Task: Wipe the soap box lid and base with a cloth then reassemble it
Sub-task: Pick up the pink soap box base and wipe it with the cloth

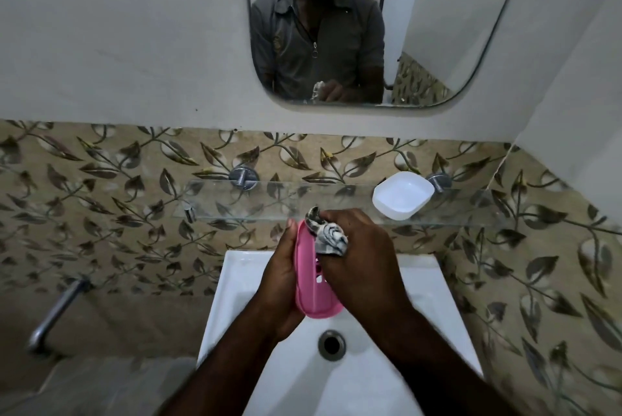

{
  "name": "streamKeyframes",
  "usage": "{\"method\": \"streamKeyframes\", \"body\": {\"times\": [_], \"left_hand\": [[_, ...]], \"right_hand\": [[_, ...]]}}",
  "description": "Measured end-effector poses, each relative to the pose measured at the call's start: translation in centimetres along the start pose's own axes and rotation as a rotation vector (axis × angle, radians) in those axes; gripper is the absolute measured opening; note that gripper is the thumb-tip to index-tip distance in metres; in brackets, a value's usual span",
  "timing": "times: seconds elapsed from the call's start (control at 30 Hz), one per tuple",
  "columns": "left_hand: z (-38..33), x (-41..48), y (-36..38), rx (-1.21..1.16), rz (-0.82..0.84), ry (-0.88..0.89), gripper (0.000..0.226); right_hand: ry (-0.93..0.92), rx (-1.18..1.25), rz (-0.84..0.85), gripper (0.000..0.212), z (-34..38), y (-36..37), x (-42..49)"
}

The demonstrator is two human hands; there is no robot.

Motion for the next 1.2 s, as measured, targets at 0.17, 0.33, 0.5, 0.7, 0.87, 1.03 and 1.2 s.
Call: {"method": "streamKeyframes", "body": {"times": [0.17,0.33,0.5,0.7,0.87,1.03,1.2], "left_hand": [[-1.0,0.4,-1.0,-0.060,-0.058,-0.038,0.071],[-0.9,0.5,-2.5,-0.034,-0.098,-0.057,0.077],[0.0,0.0,-1.6,0.006,-0.015,-0.050,0.063],[-1.1,0.9,-2.8,-0.033,-0.059,-0.119,0.079],[-1.2,1.5,-3.5,0.092,-0.008,-0.102,0.080],[-1.1,1.7,-3.5,0.097,0.055,-0.144,0.075],[-1.4,1.7,-3.7,0.155,0.115,-0.116,0.073]], "right_hand": [[-0.145,-0.059,0.185,0.043,0.3,1.5,-1.7],[-0.140,0.001,0.367,0.033,-1.9,1.0,-1.9],[-0.022,0.018,0.140,0.027,-0.7,0.8,0.2],[-0.278,-0.155,0.421,0.043,-1.2,1.6,-1.8],[-0.341,-0.487,0.438,0.038,-3.6,1.8,-2.6],[-0.292,-0.406,0.239,0.030,-3.0,0.9,-0.3],[-0.308,-0.341,0.133,0.024,-2.6,2.1,0.5]]}}
Point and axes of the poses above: each hand's wrist, its own x-axis towards the middle knuckle, its own y-axis out of the palm, z = x × y, the point moved 1 cm from there along x, towards the middle knuckle, and after that the axes turned 15 degrees about y, right-handed, at the moved point
